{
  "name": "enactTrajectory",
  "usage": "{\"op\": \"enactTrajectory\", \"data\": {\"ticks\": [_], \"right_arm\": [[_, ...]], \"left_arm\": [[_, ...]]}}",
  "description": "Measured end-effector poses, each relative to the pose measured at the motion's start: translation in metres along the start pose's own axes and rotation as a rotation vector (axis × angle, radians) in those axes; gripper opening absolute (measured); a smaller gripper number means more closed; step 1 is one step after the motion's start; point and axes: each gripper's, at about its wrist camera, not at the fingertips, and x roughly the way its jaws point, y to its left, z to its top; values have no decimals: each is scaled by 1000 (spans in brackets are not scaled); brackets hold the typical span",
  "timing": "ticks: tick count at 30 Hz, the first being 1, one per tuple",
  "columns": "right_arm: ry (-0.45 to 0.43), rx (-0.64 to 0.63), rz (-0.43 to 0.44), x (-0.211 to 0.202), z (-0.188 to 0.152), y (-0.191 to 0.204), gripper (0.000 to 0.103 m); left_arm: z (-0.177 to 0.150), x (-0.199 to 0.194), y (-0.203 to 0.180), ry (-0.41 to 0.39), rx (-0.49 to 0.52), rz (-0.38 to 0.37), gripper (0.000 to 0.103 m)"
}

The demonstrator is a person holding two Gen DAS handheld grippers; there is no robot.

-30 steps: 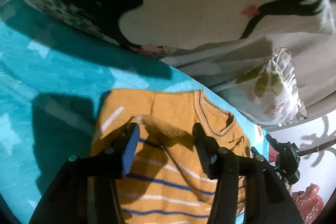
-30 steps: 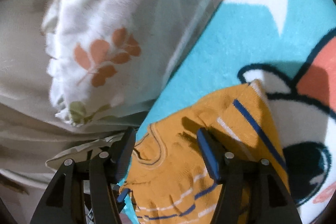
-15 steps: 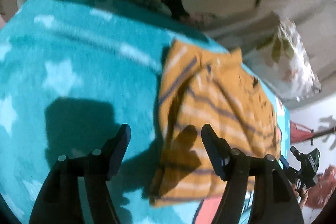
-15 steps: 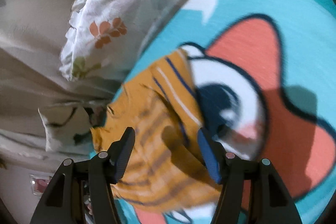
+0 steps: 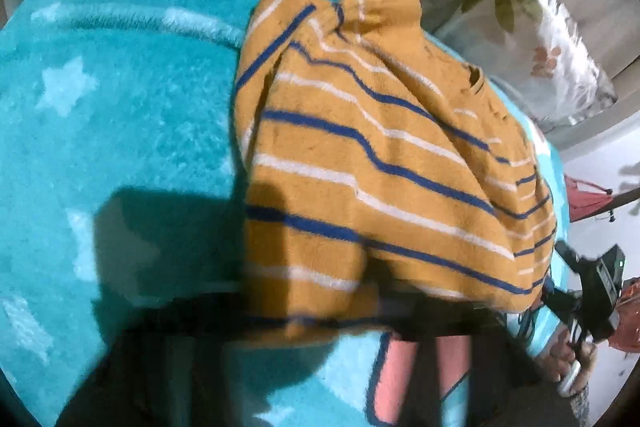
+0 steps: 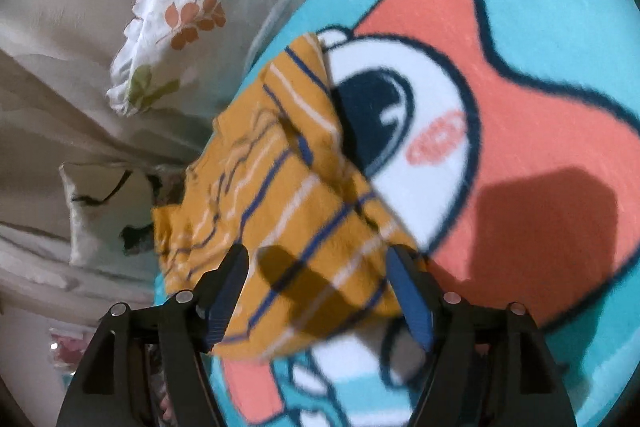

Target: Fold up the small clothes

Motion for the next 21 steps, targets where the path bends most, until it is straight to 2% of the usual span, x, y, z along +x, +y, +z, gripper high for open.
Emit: {"op": "enactTrajectory", "data": {"ticks": [1,2,3,4,6,9,11,13,17,21], "right_arm": [[0,-9,-7,5,4,2,62],[20,-11,-15,10,8,3,27],[56,1,-13,15,12,1,17],[78,29,-2,16,16,-4,15],[58,49,-2,8,21,-10,15],[59,56,-14,0,27,-12,21],[59,52,-25,-4,28,-9,35],[45,19,-50,-12,30,1,41],[0,-77,-94,-29,33,28,42],[5,-218,-75,-23,28,79,42]], "left_arm": [[1,-3,3,5,-23,-19,14],[1,-9,2,2,-31,-28,13],[0,-17,4,-4,-33,-35,13],[-4,-27,6,-12,-35,-42,12],[-7,-42,14,-15,-60,-47,10],[-14,-38,29,18,-108,-47,11],[-17,-31,35,28,-128,-43,14],[-18,-31,38,20,-155,-70,18],[-19,-40,42,-26,-156,-45,35],[-19,-44,45,-53,-153,-10,40]]}}
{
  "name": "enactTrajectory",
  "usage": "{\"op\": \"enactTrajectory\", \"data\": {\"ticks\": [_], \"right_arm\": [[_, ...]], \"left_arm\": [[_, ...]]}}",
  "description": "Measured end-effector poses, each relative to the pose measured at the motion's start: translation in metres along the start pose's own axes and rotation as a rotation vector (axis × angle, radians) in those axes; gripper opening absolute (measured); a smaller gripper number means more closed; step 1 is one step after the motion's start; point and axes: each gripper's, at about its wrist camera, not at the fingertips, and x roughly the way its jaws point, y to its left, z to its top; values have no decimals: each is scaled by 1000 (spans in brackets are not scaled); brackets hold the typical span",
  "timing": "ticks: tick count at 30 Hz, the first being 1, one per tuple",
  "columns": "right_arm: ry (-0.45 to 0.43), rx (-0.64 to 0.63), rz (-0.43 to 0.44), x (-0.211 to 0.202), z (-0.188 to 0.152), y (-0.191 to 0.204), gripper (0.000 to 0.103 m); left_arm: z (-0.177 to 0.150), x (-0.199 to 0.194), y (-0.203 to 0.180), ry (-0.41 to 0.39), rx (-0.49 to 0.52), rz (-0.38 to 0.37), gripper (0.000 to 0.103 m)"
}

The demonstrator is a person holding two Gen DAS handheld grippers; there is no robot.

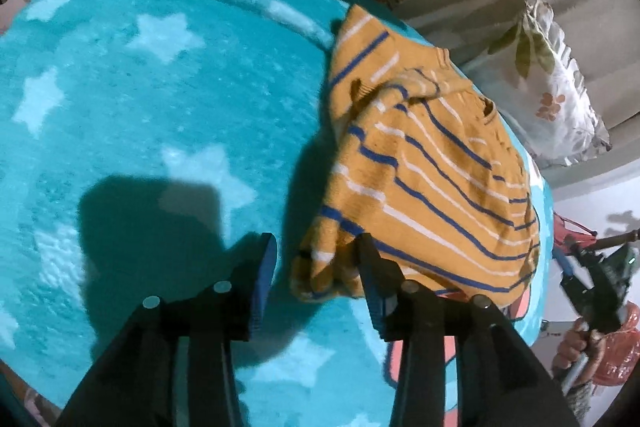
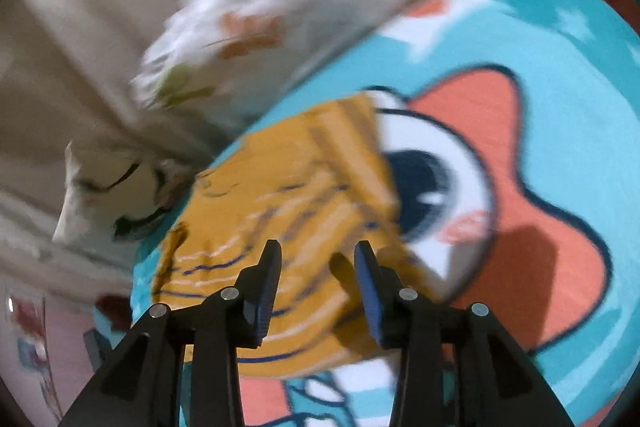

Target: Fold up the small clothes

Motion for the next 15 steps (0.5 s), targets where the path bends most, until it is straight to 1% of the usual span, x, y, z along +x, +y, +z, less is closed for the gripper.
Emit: {"op": "enactTrajectory", "data": {"ticks": [2,4,6,8,10,12,15], "right_arm": [[42,-75,32,15,-2,31,42],[111,-173,69,42,-7,70,42],[160,-257,81,68,-13,104,42],[201,-351,81,95,-22,138,42],[247,-462,74,130,-31,176,42],[281,-545,56,159,-39,201,41],[311,-654,-3,205,-45,233,41]], "left_arm": [[1,-3,6,-6,5,15,43],[-1,-6,6,-15,21,36,43],[-3,-9,3,-30,51,61,43],[-5,-14,2,-55,89,105,43],[-8,-20,3,-73,105,131,43],[-10,-26,11,-84,100,137,45],[-14,-35,29,-95,65,142,46]]}}
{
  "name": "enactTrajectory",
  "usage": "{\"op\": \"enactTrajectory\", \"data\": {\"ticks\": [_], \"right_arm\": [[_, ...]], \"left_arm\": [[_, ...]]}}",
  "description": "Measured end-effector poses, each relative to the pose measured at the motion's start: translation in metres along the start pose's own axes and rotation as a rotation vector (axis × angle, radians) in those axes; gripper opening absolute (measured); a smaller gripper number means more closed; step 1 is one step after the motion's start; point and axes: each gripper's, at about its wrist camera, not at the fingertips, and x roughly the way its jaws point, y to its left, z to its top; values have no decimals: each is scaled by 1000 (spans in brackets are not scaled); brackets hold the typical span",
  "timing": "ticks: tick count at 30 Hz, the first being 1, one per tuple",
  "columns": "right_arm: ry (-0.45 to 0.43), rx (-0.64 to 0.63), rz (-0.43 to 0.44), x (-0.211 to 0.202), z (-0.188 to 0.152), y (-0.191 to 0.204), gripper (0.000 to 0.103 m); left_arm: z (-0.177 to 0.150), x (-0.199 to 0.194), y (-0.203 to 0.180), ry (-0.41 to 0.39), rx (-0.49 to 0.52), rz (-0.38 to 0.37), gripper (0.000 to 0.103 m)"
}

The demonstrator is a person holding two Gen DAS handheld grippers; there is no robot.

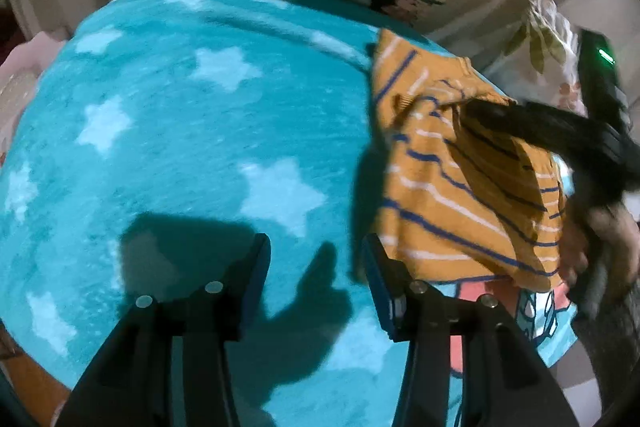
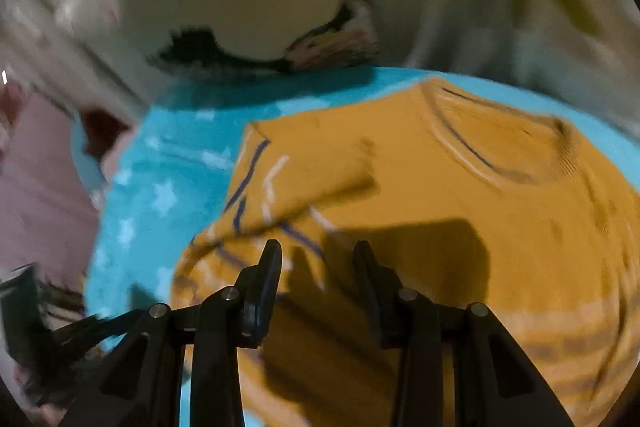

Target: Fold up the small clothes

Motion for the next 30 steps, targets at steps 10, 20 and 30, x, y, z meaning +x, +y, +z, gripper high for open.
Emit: {"op": "enactTrajectory", "data": {"ticks": [10,20,30], "right_arm": [[28,-205,-165,73,59,50,44],[-172,18,-30,-13,52,7,75],[-178,233,-24,-119,-50,-125,75]], "left_arm": [[-13,-7,48,0,-121,25,47],[-10,-18,28,-30,-84,20,50],[-25,-27,-29,-41,-42,31,51]]}}
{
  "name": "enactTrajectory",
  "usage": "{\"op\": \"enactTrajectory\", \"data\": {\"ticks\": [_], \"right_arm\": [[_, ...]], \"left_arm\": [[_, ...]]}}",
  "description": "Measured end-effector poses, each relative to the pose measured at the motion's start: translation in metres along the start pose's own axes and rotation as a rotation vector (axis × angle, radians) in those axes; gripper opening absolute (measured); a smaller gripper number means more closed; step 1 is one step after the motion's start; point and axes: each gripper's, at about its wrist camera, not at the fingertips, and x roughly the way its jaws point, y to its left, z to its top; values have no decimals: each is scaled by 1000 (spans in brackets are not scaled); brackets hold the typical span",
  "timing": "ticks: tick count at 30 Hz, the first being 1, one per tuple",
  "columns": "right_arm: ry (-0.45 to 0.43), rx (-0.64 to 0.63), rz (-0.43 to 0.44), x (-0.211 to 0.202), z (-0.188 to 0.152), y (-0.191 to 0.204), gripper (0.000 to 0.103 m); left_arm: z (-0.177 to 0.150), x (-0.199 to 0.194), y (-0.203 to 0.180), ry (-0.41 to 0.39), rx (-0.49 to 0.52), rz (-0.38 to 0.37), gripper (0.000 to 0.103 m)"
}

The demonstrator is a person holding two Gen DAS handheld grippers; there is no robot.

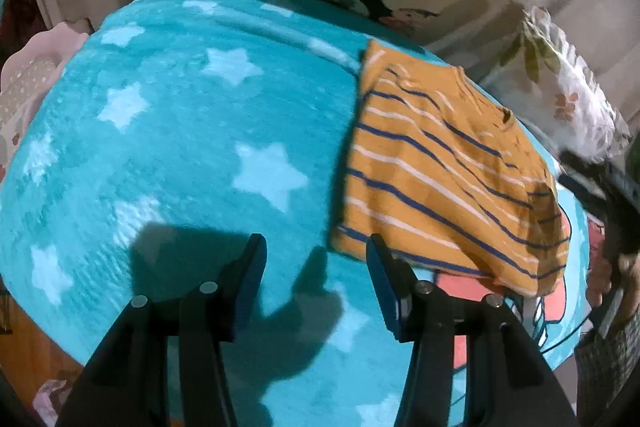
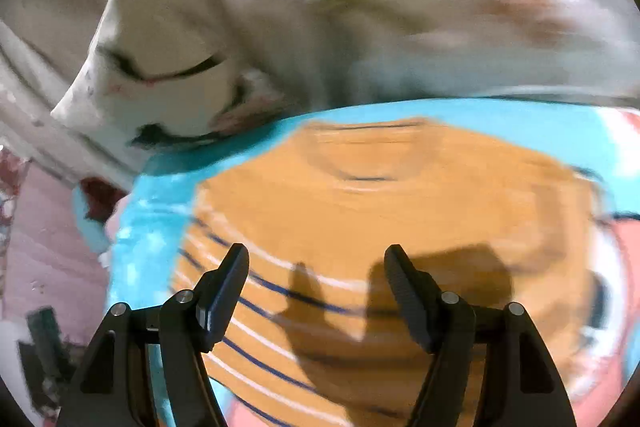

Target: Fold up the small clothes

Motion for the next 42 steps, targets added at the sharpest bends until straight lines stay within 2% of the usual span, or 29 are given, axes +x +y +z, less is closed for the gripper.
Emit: {"op": "enactTrajectory", "data": {"ticks": [4,7,9,11,13,16,18,19,20,21,23,25,27,30,35,36,38,42], "right_arm": [[-16,108,-97,-42,-29,-79,75],[-24,174,-98,-60,-32,-123,70],[-30,168,-84,-59,-30,-131,66],[-28,137,-68,-48,-25,-127,55],[-10,77,-69,-27,-15,-114,54],[18,-14,-135,7,4,-103,55],[56,-27,-153,28,11,-101,56],[91,-14,-126,39,13,-102,50],[112,-12,-70,43,14,-101,21],[132,-25,-22,46,16,-99,11],[148,-86,-30,48,19,-89,10],[157,-138,-88,53,29,-87,8],[143,-134,-141,56,38,-92,7],[101,-115,-199,62,49,-95,7],[103,-143,-273,72,47,-89,8],[105,-136,-270,68,48,-89,11],[93,-102,-252,53,50,-92,25],[29,-45,-207,4,43,-103,26]], "left_arm": [[-14,4,-25,22,10,-3,51],[-24,3,-46,31,29,-11,51],[-30,0,-60,29,47,-13,51],[-35,-4,-68,25,61,-7,53],[-38,-8,-71,17,61,6,55],[-45,-14,-67,9,39,27,55],[-51,-19,-59,5,14,47,55],[-53,-22,-55,2,-1,57,55],[-57,-25,-48,-5,-21,68,55],[-59,-27,-43,-8,-33,76,55],[-64,-30,-31,-10,-71,93,55],[-68,-32,-20,-7,-114,91,55],[-70,-33,-16,-5,-136,86,55],[-72,-32,-19,-4,-127,85,55],[-72,-28,-30,2,-97,64,55],[-73,-27,-33,3,-91,59,55],[-73,-26,-36,2,-85,54,55],[-75,-22,-40,12,-85,43,55]]}}
